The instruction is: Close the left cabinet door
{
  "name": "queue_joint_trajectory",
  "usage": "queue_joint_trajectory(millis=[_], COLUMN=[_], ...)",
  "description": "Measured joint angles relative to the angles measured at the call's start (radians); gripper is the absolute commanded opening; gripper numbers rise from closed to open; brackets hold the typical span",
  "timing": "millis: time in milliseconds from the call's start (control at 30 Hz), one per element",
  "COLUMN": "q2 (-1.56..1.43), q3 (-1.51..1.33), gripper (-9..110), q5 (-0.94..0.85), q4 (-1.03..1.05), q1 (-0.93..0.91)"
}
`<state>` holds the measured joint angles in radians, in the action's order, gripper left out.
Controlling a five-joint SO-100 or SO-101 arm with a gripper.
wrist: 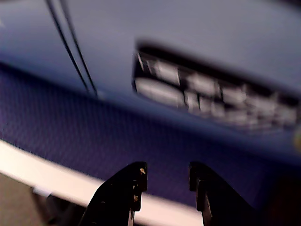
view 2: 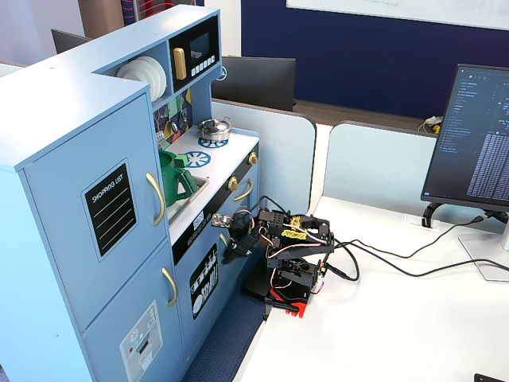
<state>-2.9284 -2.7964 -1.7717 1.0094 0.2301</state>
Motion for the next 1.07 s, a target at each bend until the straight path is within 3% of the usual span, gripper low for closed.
queue_joint_trajectory(millis=[300,1067], q2=[-0.221,-0.256], q3=[-0.173,-0.179], gripper=[0,2], q5=[0.236,0.258], q4=[0.324,0.347], q1=[-0.104,-0.224])
